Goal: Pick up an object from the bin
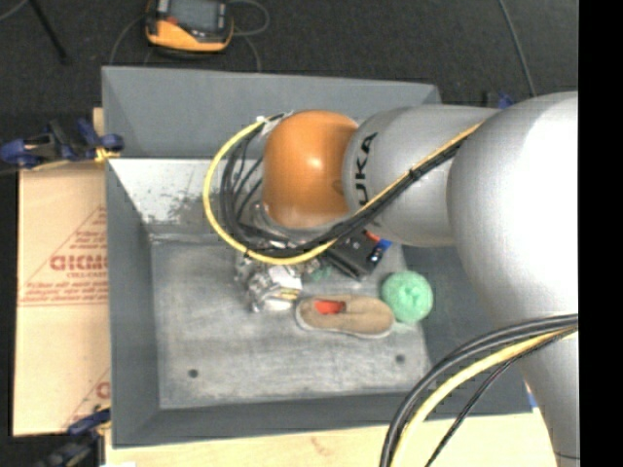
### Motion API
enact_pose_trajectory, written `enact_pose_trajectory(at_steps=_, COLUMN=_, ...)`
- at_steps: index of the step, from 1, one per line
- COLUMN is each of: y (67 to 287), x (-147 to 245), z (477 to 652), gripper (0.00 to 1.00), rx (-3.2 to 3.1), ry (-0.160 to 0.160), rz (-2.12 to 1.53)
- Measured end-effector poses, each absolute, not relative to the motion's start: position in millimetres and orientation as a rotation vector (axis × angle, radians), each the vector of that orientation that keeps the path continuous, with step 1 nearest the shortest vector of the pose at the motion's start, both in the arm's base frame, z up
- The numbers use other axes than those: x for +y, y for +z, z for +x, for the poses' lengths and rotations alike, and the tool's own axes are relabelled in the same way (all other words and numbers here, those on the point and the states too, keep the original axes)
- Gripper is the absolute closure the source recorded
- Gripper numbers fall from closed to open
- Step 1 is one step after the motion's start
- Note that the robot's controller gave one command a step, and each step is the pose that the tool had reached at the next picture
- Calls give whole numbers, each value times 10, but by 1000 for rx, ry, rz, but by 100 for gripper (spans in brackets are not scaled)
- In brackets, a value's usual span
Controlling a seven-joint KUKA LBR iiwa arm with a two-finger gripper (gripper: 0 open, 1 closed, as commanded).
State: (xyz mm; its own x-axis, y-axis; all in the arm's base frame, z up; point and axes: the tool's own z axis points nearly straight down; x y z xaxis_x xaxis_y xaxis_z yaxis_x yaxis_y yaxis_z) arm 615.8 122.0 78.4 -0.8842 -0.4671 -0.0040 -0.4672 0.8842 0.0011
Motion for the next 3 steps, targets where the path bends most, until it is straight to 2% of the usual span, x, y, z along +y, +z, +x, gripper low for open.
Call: enact_pose_trajectory(at_steps=3, y=1402, x=1213, z=6163, gripper=100, rx=3046, ry=-1, rz=-751)
